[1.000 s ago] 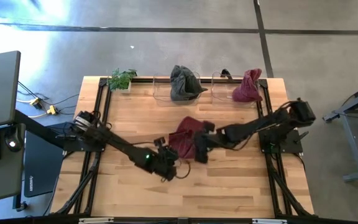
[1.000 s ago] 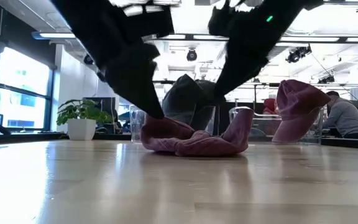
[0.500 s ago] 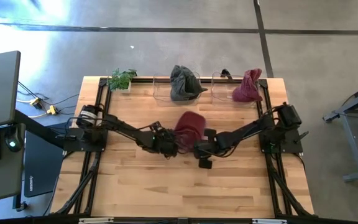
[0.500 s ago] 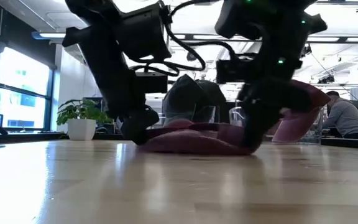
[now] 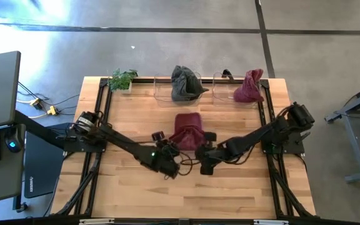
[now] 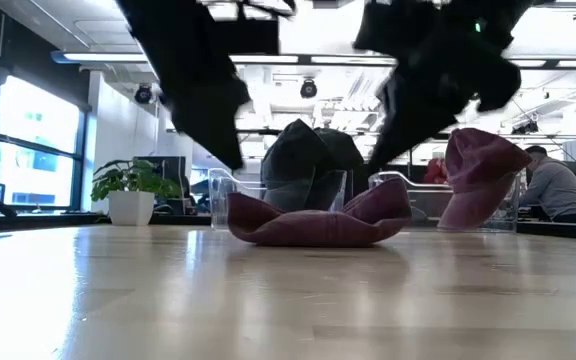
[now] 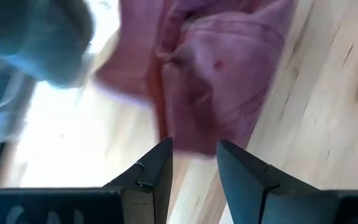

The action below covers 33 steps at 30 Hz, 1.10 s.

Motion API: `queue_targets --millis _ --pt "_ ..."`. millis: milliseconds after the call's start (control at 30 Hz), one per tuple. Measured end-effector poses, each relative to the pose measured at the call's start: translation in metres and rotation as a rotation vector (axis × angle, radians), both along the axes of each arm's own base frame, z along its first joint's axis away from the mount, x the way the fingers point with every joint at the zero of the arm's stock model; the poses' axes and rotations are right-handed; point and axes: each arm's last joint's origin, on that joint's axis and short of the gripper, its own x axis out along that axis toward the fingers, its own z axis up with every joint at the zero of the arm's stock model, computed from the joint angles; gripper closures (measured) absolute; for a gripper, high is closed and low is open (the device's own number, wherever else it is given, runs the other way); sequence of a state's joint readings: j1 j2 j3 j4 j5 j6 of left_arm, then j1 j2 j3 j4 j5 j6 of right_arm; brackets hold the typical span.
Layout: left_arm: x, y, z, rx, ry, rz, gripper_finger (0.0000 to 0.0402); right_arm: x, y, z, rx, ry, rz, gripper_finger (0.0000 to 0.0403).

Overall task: Pick & Place hat
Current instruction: Put the red cap into the right transparent bin

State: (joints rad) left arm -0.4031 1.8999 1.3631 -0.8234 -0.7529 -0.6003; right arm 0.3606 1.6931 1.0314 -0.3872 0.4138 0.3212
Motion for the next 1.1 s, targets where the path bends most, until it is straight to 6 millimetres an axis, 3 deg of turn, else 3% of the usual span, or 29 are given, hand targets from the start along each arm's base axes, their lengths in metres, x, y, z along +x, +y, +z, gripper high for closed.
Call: queue_targets --millis 200,333,467,667,867,1000,1100 --pt "-0.031 -0.016 0.015 0.093 0.081 0.118 0.0283 0.017 0.012 -0.011 -0.082 -0.081 0.167 0.0285" --pt "-0.053 -0.021 0.010 0.138 0.099 0.201 0.0298 0.028 -0.002 -0.031 -0.196 -0.032 0.164 0.0224" --pt "-0.065 -0.020 -0.004 0.152 0.101 0.237 0.0330 0.038 -0.024 -0.051 -0.246 0.037 0.171 0.0204" --pt "-0.070 -0.016 -0.021 0.145 0.098 0.253 0.0387 0.050 -0.052 -0.067 -0.132 0.081 0.279 0.0243" --pt "-0.075 -0.017 -0.017 0.118 0.078 0.207 0.0395 0.050 -0.063 -0.065 0.040 0.083 0.331 0.0372" --pt "-0.088 -0.017 -0.001 0.126 -0.024 0.142 0.0395 0.040 -0.054 -0.049 0.215 0.087 0.358 0.0357" --pt "-0.098 -0.019 0.009 0.152 -0.120 0.031 0.0394 0.034 -0.043 -0.023 0.393 0.034 0.436 0.0353"
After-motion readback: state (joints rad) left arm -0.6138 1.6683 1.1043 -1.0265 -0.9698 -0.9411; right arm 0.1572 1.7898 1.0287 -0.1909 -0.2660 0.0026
